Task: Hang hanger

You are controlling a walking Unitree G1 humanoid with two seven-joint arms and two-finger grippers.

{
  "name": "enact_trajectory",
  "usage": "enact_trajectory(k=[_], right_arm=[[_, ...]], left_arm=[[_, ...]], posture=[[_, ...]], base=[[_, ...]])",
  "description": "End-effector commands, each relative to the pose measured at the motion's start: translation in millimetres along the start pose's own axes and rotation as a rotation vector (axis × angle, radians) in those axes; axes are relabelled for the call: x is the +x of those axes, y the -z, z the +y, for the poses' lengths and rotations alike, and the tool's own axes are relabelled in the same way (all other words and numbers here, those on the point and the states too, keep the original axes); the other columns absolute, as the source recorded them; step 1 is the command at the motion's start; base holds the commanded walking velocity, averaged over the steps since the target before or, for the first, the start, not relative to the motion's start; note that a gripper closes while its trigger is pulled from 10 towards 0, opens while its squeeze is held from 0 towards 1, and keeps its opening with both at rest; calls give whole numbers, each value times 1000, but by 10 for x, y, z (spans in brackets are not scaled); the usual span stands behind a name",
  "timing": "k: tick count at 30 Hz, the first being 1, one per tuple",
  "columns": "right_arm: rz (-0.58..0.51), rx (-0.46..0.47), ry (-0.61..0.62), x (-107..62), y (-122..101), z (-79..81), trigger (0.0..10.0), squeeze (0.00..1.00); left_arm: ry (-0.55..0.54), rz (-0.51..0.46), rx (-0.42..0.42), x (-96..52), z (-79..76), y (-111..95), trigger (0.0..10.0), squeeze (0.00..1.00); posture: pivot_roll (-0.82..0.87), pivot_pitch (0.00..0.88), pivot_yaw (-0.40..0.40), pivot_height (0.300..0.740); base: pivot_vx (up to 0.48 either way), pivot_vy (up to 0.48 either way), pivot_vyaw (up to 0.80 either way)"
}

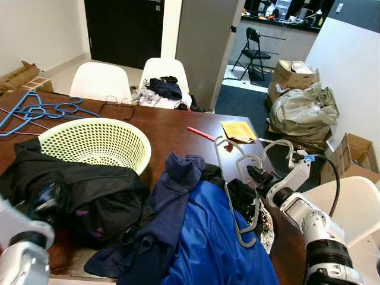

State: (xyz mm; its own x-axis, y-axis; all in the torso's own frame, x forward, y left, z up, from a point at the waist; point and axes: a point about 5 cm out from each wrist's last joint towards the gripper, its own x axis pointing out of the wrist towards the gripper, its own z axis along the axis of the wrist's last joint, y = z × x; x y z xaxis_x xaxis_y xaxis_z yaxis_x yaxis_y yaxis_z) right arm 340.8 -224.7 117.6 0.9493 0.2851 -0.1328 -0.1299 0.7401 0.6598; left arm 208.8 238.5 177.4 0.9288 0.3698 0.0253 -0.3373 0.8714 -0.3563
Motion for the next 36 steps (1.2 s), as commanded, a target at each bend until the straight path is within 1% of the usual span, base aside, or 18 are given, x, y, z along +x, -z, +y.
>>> enact_trajectory(k=[1,11,14,15,16,18,19,20,21,23,24,27,28,29,31,33,34,36], right_arm=[[4,2,21,-21,15,-52,10000,0],[11,-3,21,-20,22,-56,10000,0],[11,-3,21,-19,24,-54,10000,0],[11,-3,21,-19,24,-54,10000,0],[11,-3,21,-18,27,-53,10000,0],[11,-3,21,-18,27,-53,10000,0],[12,-4,21,-18,30,-52,10000,0],[12,-4,21,-18,30,-52,10000,0],[11,-5,22,-19,32,-51,10000,0],[11,-5,22,-19,32,-51,10000,0],[10,-5,23,-23,32,-51,10000,0],[10,-5,23,-23,32,-51,10000,0],[8,-4,25,-29,30,-53,10000,0],[8,-4,25,-29,30,-53,10000,0],[10,-2,25,-36,27,-53,10000,0],[10,-2,25,-36,27,-53,10000,0],[12,-2,24,-37,27,-53,10000,0],[12,-2,24,-37,27,-53,10000,0]], left_arm=[[39,-2,43,-11,-59,-7,10000,0],[98,-2,58,-2,-137,-6,10000,0],[234,-27,88,48,-376,-77,10000,0],[234,-27,88,48,-376,-77,10000,0],[297,-37,95,62,-487,-102,10000,0],[297,-37,95,62,-487,-102,10000,0],[348,-39,103,71,-579,-114,10000,0],[348,-39,103,71,-579,-114,10000,0],[389,-30,100,73,-656,-105,10000,0],[389,-30,100,73,-656,-105,10000,0],[420,-3,128,62,-706,-58,10000,0],[420,-3,128,62,-706,-58,10000,0],[426,24,182,34,-707,-4,10000,0],[426,24,182,34,-707,-4,10000,0],[380,34,247,-30,-647,3,10000,0],[380,34,247,-30,-647,3,10000,0],[319,5,310,-65,-598,-54,10000,0],[319,5,310,-65,-598,-54,10000,0]], posture=[[148,0,-128,740],[150,0,-130,740],[149,0,-130,740],[149,0,-130,740],[146,0,-128,740],[146,0,-128,740],[142,0,-124,740],[142,0,-124,740],[138,0,-119,740],[138,0,-119,740],[134,0,-116,740],[134,0,-116,740],[132,0,-114,740],[132,0,-114,740],[136,0,-117,740],[136,0,-117,740],[142,0,-118,740],[142,0,-118,740]], base=[[0,0,0],[0,0,0],[0,0,0],[0,0,0],[0,0,0],[0,0,0],[0,0,0],[0,0,0],[0,0,0],[0,0,0],[0,0,0],[0,0,0],[0,0,0],[0,0,0],[0,0,0],[0,0,0],[0,0,0],[0,0,0]])
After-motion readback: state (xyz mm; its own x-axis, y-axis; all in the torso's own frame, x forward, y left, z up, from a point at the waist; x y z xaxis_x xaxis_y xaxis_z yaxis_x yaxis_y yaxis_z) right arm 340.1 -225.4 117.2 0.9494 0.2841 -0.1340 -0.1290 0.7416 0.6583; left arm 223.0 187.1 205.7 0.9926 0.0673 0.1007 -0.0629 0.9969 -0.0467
